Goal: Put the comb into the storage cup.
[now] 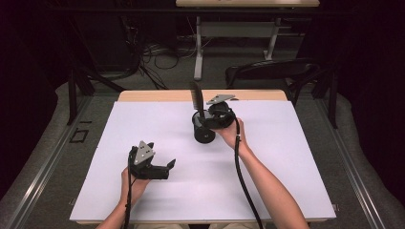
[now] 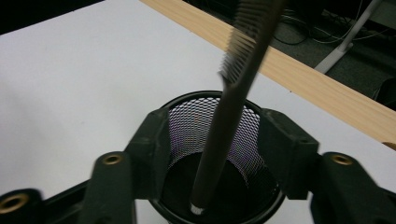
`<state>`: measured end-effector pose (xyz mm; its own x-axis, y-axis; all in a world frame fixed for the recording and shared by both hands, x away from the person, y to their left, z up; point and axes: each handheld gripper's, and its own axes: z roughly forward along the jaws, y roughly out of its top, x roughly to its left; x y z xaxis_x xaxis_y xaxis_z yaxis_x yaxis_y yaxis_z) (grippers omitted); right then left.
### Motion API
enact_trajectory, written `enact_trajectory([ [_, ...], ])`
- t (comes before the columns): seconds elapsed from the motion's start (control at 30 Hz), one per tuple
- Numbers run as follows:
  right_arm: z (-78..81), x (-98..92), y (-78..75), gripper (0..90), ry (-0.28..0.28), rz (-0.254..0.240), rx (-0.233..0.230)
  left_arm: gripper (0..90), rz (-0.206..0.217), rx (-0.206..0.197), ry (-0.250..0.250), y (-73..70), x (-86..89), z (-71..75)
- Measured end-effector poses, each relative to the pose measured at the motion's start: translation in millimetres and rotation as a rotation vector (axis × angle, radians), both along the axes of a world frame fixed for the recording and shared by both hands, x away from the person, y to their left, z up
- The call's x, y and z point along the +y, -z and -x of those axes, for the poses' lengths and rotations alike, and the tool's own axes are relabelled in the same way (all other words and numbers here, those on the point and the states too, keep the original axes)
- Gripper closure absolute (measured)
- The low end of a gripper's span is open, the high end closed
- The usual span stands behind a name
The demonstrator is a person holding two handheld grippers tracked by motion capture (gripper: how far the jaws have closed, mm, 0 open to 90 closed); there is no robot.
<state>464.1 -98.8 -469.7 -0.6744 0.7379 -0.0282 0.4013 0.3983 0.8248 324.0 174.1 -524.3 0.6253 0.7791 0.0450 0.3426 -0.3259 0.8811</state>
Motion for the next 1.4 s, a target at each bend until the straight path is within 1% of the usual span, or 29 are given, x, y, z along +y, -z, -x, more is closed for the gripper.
enact_trajectory([
  [0.1,2.8,-3.2,-3.9,31.7,-0.011,-0.015,0.007,0.1,0.0,-0.001,-0.001,-0.2,0.1,0.3],
  [0.17,5.1,-5.3,-6.0,26.9,-0.019,-0.016,0.016,0.1,0.0,-0.001,-0.002,-0.3,0.2,0.3],
  [0.37,12.4,-13.5,-11.8,16.1,-0.047,-0.016,0.026,0.1,-0.003,-0.002,-0.001,-0.4,-0.1,0.4],
  [0.47,17.1,-17.5,-14.0,14.1,-0.057,-0.026,0.031,0.1,-0.005,-0.002,-0.002,-0.7,-0.3,0.6],
  [0.6,22.5,-21.7,-14.9,10.9,-0.074,-0.019,0.047,0.1,-0.005,0.001,0.0,-1.0,-0.4,0.3],
  [0.83,34.1,-30.2,-12.3,6.8,-0.1,-0.012,0.061,0.1,-0.005,0.008,-0.001,-0.3,-1.3,0.8],
  [1.0,43.8,-38.2,-10.5,4.3,-0.106,-0.015,0.075,0.1,-0.003,0.011,-0.002,-1.0,-1.8,1.7],
  [1.07,48.0,-41.9,-9.6,4.0,-0.108,-0.014,0.073,0.1,-0.003,0.011,-0.005,-1.8,-2.3,2.2],
  [1.13,52.5,-46.1,-9.4,3.7,-0.107,-0.013,0.072,0.1,-0.009,0.009,-0.005,-2.7,-2.8,2.6],
  [1.27,60.6,-56.3,-9.8,3.5,-0.107,-0.027,0.074,0.1,-0.022,0.009,-0.002,-4.1,-6.2,3.6],
  [1.4,68.6,-65.2,-10.7,3.2,-0.104,-0.027,0.074,0.0,-0.038,0.009,0.011,-7.9,-8.7,5.8],
])
